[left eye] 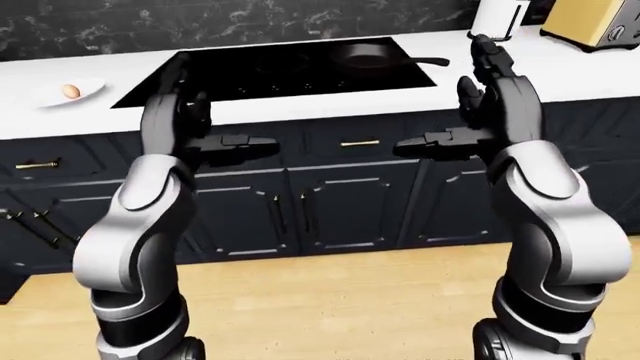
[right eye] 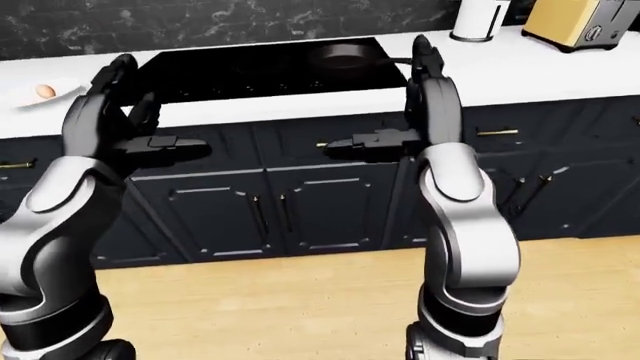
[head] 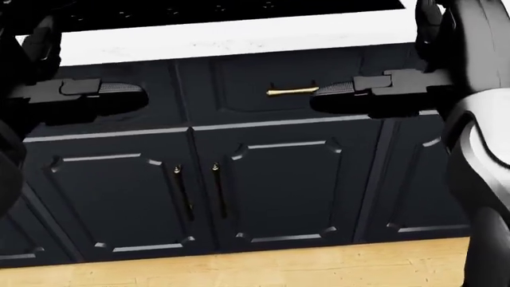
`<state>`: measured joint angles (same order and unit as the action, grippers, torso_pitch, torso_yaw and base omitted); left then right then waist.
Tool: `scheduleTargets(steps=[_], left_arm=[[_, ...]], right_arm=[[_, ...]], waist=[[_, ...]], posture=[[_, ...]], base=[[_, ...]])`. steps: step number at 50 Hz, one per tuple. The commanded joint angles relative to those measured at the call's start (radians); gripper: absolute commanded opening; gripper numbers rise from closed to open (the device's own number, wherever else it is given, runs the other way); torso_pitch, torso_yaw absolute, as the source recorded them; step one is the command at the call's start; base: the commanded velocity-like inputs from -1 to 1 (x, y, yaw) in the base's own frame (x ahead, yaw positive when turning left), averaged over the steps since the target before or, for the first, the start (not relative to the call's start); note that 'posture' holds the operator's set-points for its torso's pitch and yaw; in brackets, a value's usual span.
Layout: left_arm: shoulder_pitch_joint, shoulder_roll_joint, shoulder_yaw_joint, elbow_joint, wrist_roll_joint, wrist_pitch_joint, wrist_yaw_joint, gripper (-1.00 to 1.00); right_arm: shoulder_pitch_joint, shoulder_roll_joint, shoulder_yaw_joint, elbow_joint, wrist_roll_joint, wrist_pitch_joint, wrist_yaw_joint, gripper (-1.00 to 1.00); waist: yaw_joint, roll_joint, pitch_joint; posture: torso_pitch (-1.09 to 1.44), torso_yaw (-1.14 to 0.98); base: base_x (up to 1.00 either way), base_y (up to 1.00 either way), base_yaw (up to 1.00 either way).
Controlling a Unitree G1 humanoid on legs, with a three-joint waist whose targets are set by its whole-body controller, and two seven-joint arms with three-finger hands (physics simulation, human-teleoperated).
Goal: Pick the egg from the plate and place it in the pan.
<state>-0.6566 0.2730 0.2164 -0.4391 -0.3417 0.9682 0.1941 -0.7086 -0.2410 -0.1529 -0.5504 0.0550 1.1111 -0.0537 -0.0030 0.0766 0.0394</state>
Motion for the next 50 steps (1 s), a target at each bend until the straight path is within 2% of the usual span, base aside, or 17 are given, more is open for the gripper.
scheduleTargets(steps=[1,9,11,15,21,23,24,25,36,38,39,40,42,46,48,49,50], left_arm=[[-0.037,0.007,0.001,-0.037,-0.001,-0.020,0.007,1.00],[-0.039,0.007,0.002,-0.052,-0.015,-0.006,0.014,1.00],[-0.038,0.008,0.001,-0.052,-0.016,-0.006,0.015,1.00],[-0.037,0.010,0.001,-0.050,-0.018,-0.007,0.015,1.00],[-0.040,0.013,0.005,-0.045,-0.018,-0.007,0.021,1.00],[-0.039,0.013,0.006,-0.046,-0.019,-0.007,0.022,1.00],[-0.039,0.014,0.007,-0.049,-0.021,-0.004,0.023,1.00],[-0.040,0.014,0.008,-0.050,-0.022,-0.003,0.024,1.00],[-0.036,0.017,0.006,-0.047,-0.026,-0.010,0.026,1.00],[-0.037,0.017,0.007,-0.048,-0.027,-0.008,0.026,1.00],[-0.037,0.016,0.007,-0.049,-0.028,-0.006,0.027,1.00],[-0.038,0.016,0.007,-0.051,-0.029,-0.004,0.028,1.00],[-0.039,0.016,0.008,-0.052,-0.031,-0.001,0.029,1.00],[-0.034,0.016,0.006,-0.044,-0.029,-0.012,0.027,1.00],[-0.035,0.017,0.007,-0.046,-0.030,-0.009,0.028,1.00],[-0.037,0.017,0.008,-0.049,-0.032,-0.005,0.029,1.00],[-0.038,0.017,0.009,-0.050,-0.033,-0.002,0.030,1.00]], right_arm=[[-0.036,-0.018,-0.017,-0.027,0.000,-0.027,0.000,1.00],[-0.036,-0.016,-0.017,-0.024,0.008,-0.028,-0.004,1.00],[-0.034,-0.017,-0.017,-0.022,0.008,-0.033,-0.004,1.00],[-0.034,-0.018,-0.017,-0.026,0.009,-0.030,-0.005,1.00],[-0.035,-0.020,-0.018,-0.027,0.008,-0.032,-0.009,1.00],[-0.037,-0.020,-0.019,-0.032,0.009,-0.026,-0.010,1.00],[-0.037,-0.020,-0.019,-0.033,0.009,-0.026,-0.010,1.00],[-0.036,-0.020,-0.021,-0.033,0.010,-0.029,-0.010,1.00],[-0.038,-0.021,-0.023,-0.037,0.018,-0.025,-0.013,1.00],[-0.041,-0.021,-0.022,-0.037,0.019,-0.022,-0.014,1.00],[-0.038,-0.022,-0.022,-0.034,0.019,-0.028,-0.014,1.00],[-0.038,-0.021,-0.022,-0.035,0.020,-0.027,-0.014,1.00],[-0.040,-0.021,-0.021,-0.036,0.021,-0.023,-0.016,1.00],[-0.038,-0.021,-0.020,-0.036,0.022,-0.025,-0.015,1.00],[-0.038,-0.020,-0.022,-0.039,0.025,-0.024,-0.016,1.00],[-0.038,-0.019,-0.023,-0.038,0.026,-0.026,-0.016,1.00],[-0.037,-0.019,-0.022,-0.037,0.027,-0.027,-0.016,1.00]], waist=[[-0.009,0.001,-0.025],[-0.007,-0.093,-0.018],[-0.006,-0.135,-0.022],[-0.007,-0.135,-0.035],[-0.008,-0.076,-0.019],[-0.013,-0.020,-0.028],[-0.012,0.036,-0.043],[-0.011,0.002,-0.041],[-0.007,-0.105,-0.016],[-0.007,-0.157,-0.032],[-0.016,-0.113,-0.024],[-0.006,-0.136,-0.032],[-0.007,-0.136,-0.043],[-0.006,-0.094,-0.020],[0.000,-0.050,-0.017],[-0.007,0.033,-0.031],[0.000,0.034,-0.033]], posture=[[0.00,0.00],[0.00,0.00],[0.00,0.00],[0.00,0.00],[0.00,0.00],[0.00,0.00],[0.00,0.00],[0.00,0.00],[0.00,0.00],[0.00,0.00],[0.00,0.00],[0.00,0.00],[0.00,0.00],[0.00,0.00],[0.00,0.00],[0.00,0.00],[0.00,0.00]], base=[[0.00,0.45,0.00],[0.00,0.45,0.00],[0.00,0.45,0.00],[0.00,0.45,0.00],[0.00,0.45,0.00],[0.00,0.45,0.00],[0.00,0.45,0.00],[0.00,0.45,0.00],[0.00,0.45,0.00],[0.00,0.44,0.00],[0.00,0.44,0.00],[0.00,0.45,0.00],[0.00,0.44,0.00],[0.00,0.43,0.00],[0.00,0.20,0.20],[0.00,0.00,0.39],[0.00,0.00,0.40]])
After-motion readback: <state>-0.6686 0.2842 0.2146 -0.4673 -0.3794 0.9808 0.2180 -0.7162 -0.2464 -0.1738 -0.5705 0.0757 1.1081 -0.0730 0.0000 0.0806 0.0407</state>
